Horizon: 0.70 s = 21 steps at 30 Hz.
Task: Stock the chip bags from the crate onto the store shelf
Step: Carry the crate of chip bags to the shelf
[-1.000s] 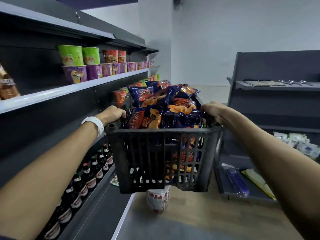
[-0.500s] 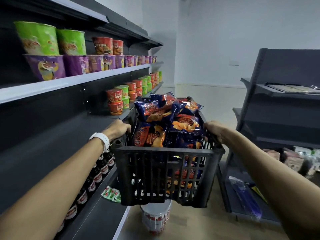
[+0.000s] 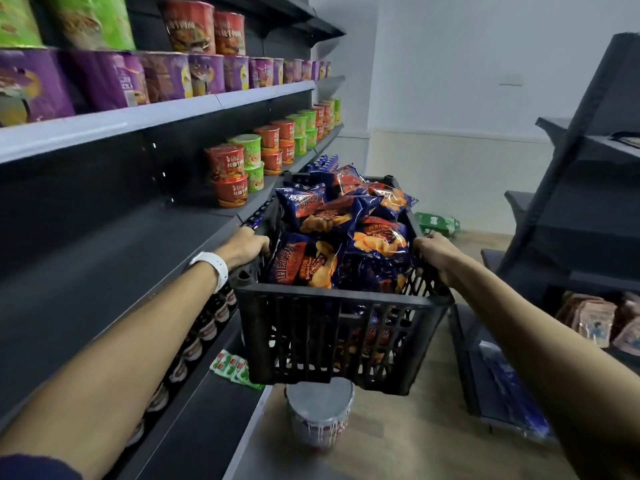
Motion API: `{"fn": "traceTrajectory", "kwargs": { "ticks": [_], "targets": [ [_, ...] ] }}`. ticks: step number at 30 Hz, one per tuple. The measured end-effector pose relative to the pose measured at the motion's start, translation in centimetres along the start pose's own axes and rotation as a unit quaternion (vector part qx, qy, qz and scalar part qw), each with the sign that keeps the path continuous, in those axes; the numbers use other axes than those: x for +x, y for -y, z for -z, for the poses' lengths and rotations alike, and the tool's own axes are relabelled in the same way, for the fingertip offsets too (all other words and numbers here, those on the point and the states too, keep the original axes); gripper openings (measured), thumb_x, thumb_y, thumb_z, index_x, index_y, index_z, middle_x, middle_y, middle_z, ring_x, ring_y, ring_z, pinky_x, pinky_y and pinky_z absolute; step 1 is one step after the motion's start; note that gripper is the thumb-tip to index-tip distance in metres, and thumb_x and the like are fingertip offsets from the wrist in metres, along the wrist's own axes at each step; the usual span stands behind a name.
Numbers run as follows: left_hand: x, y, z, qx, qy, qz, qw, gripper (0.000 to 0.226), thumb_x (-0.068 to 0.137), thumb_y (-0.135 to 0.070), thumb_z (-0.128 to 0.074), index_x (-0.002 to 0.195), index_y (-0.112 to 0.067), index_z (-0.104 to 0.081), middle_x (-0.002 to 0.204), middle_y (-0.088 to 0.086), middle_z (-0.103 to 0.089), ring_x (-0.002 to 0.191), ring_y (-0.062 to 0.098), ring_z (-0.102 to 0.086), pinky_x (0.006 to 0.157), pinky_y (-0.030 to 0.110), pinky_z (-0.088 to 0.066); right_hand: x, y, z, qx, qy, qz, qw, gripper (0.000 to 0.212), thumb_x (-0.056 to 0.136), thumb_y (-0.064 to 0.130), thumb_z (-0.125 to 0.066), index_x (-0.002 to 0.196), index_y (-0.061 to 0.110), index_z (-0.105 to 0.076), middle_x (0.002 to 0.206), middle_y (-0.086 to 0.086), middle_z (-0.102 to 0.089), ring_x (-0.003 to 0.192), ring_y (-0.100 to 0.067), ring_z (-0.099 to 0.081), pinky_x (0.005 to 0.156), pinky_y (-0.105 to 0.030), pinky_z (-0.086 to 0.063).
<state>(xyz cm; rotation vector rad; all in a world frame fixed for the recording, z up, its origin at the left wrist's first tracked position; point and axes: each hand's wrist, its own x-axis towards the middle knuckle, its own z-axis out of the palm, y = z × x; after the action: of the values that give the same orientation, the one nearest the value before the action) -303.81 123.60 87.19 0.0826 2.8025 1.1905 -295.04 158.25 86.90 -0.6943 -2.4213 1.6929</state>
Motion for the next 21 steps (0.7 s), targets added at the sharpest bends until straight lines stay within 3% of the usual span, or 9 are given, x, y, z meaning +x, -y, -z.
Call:
{"fn": "traceTrajectory", "kwargs": {
  "ticks": [6,10,12,14,18,21],
  "targets": [
    [1.0,2.3,-4.4,-0.001,-0.023,0.049,0.999,0.014,0.077,-0.018,-0.064,0.070,-0.007,-0.061,0.070,0.007,-0.058,0.068,0.024,-0.053,0.058,0.031,-0.037,5.1,-4.6,-1.8,-0.016,0.016,-0.019,1.000,0.016,0.094,0.010,-0.044,0.095,-0.001,-0.055,0.076,-0.015,-0.058,0.050,-0.018,-0.051,0.034,-0.021,-0.040],
    [1.2,3.8,-7.8,0.013,-0.042,0.085,0.995,0.014,0.081,-0.019,-0.064,0.078,-0.006,-0.062,0.073,0.005,-0.058,0.073,0.023,-0.053,0.060,0.032,-0.036,8.8,-8.4,-3.2,-0.025,0.027,-0.035,0.999,0.035,0.089,0.019,-0.049,0.115,-0.003,-0.055,0.091,-0.017,-0.064,0.062,-0.021,-0.056,0.035,-0.021,-0.042],
    [1.4,4.7,-9.5,0.000,-0.043,0.101,0.994,0.015,0.082,-0.017,-0.063,0.072,-0.007,-0.059,0.071,0.004,-0.056,0.071,0.023,-0.051,0.060,0.033,-0.036,10.1,-10.3,-3.8,-0.032,0.045,-0.038,0.998,0.039,0.087,0.020,-0.050,0.118,-0.004,-0.054,0.096,-0.018,-0.065,0.065,-0.022,-0.057,0.039,-0.024,-0.042],
    [1.5,5.9,-11.0,-0.007,-0.043,0.118,0.992,0.016,0.079,-0.019,-0.062,0.068,-0.008,-0.058,0.070,0.005,-0.059,0.071,0.024,-0.055,0.062,0.032,-0.040,11.2,-12.0,-4.6,-0.036,0.058,-0.041,0.997,0.037,0.087,0.022,-0.051,0.118,0.000,-0.052,0.103,-0.018,-0.065,0.075,-0.023,-0.058,0.048,-0.031,-0.043],
    [2.2,9.2,-14.1,-0.027,-0.051,0.140,0.989,0.029,0.070,-0.028,-0.057,0.082,-0.003,-0.066,0.090,0.015,-0.070,0.089,0.033,-0.064,0.085,0.042,-0.051,13.0,-15.7,-6.1,-0.045,0.077,-0.038,0.995,0.039,0.085,0.026,-0.049,0.116,0.002,-0.052,0.106,-0.019,-0.067,0.079,-0.025,-0.061,0.054,-0.033,-0.045],
    [2.3,11.0,-16.4,-0.022,-0.054,0.154,0.986,0.016,0.079,-0.023,-0.058,0.078,-0.008,-0.063,0.092,0.015,-0.069,0.090,0.031,-0.063,0.081,0.039,-0.048,13.8,-18.3,-7.3,-0.038,0.080,-0.036,0.995,0.031,0.089,0.023,-0.048,0.115,0.006,-0.049,0.106,-0.016,-0.064,0.086,-0.026,-0.061,0.065,-0.039,-0.051]
  ]
}}
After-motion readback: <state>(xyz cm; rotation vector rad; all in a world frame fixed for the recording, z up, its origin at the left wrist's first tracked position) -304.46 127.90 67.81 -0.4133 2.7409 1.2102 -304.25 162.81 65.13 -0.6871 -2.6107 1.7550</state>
